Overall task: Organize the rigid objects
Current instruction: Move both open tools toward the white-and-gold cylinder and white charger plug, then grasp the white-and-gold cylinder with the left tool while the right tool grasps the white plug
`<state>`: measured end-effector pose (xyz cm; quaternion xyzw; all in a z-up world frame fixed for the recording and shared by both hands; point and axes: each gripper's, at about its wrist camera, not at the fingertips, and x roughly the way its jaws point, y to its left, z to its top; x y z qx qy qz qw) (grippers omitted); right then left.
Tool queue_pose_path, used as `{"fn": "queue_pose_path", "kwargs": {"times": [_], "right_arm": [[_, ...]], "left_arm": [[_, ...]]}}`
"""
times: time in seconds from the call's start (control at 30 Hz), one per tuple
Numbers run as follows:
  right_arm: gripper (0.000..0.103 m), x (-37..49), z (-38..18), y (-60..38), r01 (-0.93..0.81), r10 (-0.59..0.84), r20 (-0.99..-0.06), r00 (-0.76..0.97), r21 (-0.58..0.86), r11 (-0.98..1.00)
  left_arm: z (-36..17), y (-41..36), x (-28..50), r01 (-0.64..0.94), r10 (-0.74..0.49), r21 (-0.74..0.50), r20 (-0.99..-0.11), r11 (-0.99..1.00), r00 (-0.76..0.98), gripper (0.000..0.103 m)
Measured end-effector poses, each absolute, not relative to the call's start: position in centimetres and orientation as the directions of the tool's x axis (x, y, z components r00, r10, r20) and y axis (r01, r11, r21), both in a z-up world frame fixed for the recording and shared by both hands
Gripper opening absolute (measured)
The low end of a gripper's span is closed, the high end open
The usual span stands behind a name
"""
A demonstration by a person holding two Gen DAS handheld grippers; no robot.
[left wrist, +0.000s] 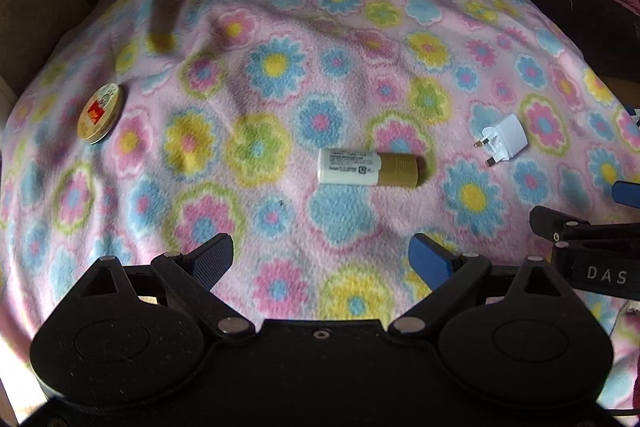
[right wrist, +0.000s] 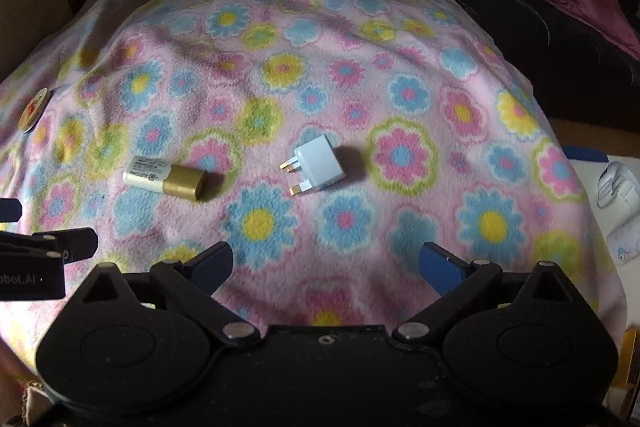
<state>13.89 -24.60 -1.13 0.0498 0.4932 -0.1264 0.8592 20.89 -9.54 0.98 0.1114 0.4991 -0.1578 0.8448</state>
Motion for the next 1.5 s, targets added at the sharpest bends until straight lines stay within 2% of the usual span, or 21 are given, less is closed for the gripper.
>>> {"fn": "queue_pose_path", "kwargs": {"times": [0.13, 0.27, 0.33, 0.47, 0.67, 0.73, 0.83, 1.03, 1.1, 1.5], "right_arm": [[0.096, 16.2, -2.3, -25.3, 0.198, -0.205, -0.84, 0.503, -0.119, 0.973], [0.091, 18.2, -3.6, -25.7, 0.11, -0.173, -0.843, 0.509, -0.136, 0.985], [0.084, 19.0, -4.1, -25.5, 0.068, -0.168, -0.839, 0.518, -0.155, 0.986], [0.082, 20.4, -5.3, -25.1, 0.012, -0.171, -0.835, 0.523, -0.193, 0.981], [0.068, 21.5, -6.5, -25.2, -0.04, -0.122, -0.849, 0.513, -0.165, 0.985], [0.054, 21.5, -6.7, -25.0, -0.064, -0.096, -0.854, 0.512, -0.149, 0.987], [0.049, 21.4, -7.0, -24.8, -0.07, -0.09, -0.859, 0.504, -0.145, 0.987], [0.048, 21.5, -6.9, -25.0, -0.053, -0.071, -0.863, 0.5, -0.112, 0.992], [0.048, 21.5, -6.8, -25.2, -0.039, -0.06, -0.869, 0.492, -0.091, 0.995], [0.048, 19.2, -4.9, -25.7, 0.144, 0.008, -0.905, 0.426, 0.077, 0.987]], "left_arm": [[-0.4, -11.3, 23.0, 0.407, -0.176, 0.013, -0.889, 0.913, 0.423, 0.091], [-1.5, -12.7, 24.5, 0.445, -0.21, -0.011, -0.892, 0.896, 0.4, 0.091], [-2.1, -13.2, 25.2, 0.447, -0.212, -0.015, -0.895, 0.895, 0.394, 0.091], [-3.0, -13.4, 26.6, 0.447, -0.222, -0.039, -0.904, 0.894, 0.366, 0.091], [-4.3, -14.0, 28.1, 0.441, -0.212, -0.039, -0.913, 0.897, 0.348, 0.091], [-4.7, -14.1, 28.4, 0.433, -0.211, -0.05, -0.919, 0.9, 0.333, 0.091], [-5.6, -14.5, 28.6, 0.431, -0.195, -0.038, -0.926, 0.901, 0.325, 0.091], [-5.8, -14.6, 28.9, 0.411, -0.194, -0.049, -0.928, 0.91, 0.318, 0.091], [-5.7, -14.6, 29.0, 0.404, -0.19, -0.044, -0.925, 0.914, 0.328, 0.08], [-2.6, -11.9, 25.8, 0.382, -0.181, -0.038, -0.921, 0.923, 0.346, 0.08]]}}
